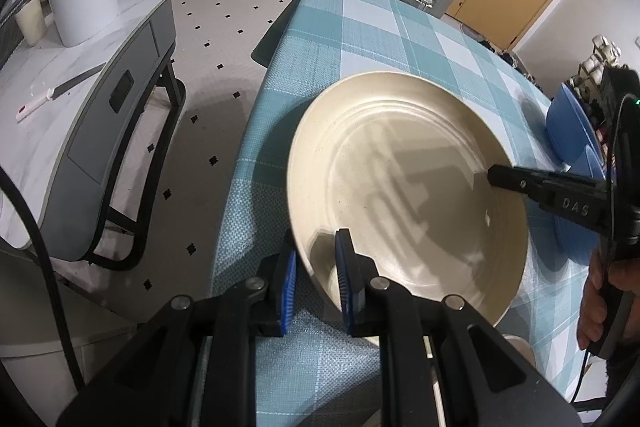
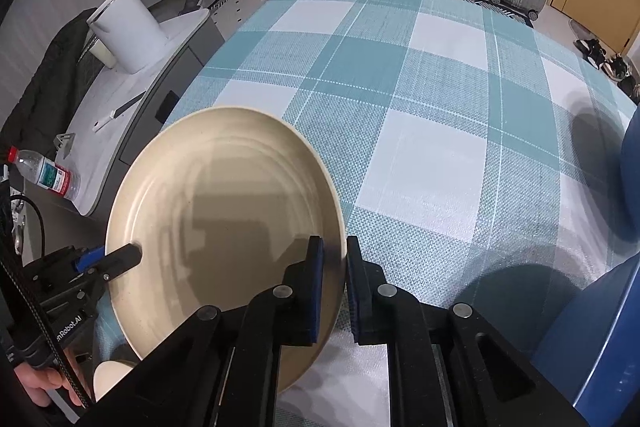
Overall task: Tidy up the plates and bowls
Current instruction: 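Lift the cream plate off the table with both tools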
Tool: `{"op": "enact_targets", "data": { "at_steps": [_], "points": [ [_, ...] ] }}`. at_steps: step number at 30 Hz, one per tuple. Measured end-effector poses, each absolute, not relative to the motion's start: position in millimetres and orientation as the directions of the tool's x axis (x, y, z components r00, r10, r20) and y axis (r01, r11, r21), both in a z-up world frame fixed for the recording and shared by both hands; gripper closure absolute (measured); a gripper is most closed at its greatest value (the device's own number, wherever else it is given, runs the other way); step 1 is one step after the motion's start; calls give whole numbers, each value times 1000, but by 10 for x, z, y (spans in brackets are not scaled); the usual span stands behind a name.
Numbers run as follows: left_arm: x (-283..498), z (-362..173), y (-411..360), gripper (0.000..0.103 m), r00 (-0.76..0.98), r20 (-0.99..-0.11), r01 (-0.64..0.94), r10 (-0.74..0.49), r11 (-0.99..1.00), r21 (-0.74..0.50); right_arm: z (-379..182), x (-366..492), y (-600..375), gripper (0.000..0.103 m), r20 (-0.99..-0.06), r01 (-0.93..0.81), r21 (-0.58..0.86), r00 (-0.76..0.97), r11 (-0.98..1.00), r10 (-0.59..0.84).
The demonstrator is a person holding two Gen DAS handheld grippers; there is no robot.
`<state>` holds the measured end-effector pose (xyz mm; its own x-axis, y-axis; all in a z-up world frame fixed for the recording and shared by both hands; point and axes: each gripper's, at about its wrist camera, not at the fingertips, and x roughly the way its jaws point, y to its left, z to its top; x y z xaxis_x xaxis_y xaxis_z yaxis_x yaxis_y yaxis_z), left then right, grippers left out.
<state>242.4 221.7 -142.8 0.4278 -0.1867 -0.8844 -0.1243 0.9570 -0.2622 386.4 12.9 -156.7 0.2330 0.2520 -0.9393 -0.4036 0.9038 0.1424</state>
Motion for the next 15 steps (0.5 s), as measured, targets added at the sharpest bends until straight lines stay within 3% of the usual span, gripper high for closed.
{"op": "enact_targets", "data": {
  "at_steps": [6, 9, 15],
  "points": [
    [2393, -1423, 2175, 87, 428, -887, -108, -171, 965, -239, -1601, 3852, 111, 91, -937, -406, 156, 228, 900, 265],
    [2392, -1420, 2164, 87, 426, -888, -97, -172, 967, -234, -1638, 3843, 125, 81, -937, -416, 182, 202, 891, 285],
    [2394, -1410, 2173, 87, 422, -891, -103, -165, 968, -228, -1639, 3796, 162, 81, -935, -425, 161, 225, 891, 276]
  ]
}}
